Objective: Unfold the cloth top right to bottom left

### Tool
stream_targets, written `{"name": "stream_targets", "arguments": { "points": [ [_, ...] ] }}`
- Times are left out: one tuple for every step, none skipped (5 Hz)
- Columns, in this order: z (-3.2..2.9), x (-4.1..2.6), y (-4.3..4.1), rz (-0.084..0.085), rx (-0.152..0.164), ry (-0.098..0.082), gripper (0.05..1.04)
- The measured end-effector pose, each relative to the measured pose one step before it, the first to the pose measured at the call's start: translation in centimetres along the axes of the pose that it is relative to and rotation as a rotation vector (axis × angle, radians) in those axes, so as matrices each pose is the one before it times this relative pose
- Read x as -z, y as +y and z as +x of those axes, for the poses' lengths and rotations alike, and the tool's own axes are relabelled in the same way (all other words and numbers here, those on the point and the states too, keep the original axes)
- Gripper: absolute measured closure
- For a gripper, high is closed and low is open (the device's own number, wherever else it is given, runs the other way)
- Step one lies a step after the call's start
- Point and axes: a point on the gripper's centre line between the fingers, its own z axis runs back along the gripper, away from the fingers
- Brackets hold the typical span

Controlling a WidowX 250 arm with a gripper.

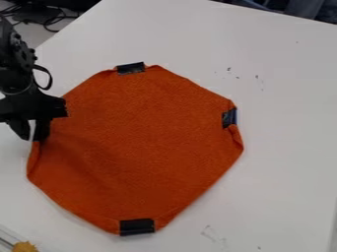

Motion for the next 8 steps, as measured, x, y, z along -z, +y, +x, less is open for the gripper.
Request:
{"name": "stream_targets", "arguments": {
  "points": [
    [0.89,-0.432,1.576,0.0495,0.0108,-0.0126,0.228],
    [0.954,-0.23,2.312,0.0419,0.0035,-0.0232,0.075],
    [0.063,0.304,2.02,0.0001,-0.0156,-0.0174,0.079],
    [0.1,-0.102,-0.208,-0.0398,0.0556,0.0008,0.083],
    [0.384,-0.257,-0.988,-0.107,0.1504,-0.027,0.083],
    [1.332,-1.736,-1.179,-0.0739,0.1562,-0.0435,0.083],
    [0.863,-1.074,-2.334,0.0006,0.0297,0.0385,0.083],
    [0.451,-0.398,-1.457,0.0025,0.0135,0.0494,0.083]
  ]
}}
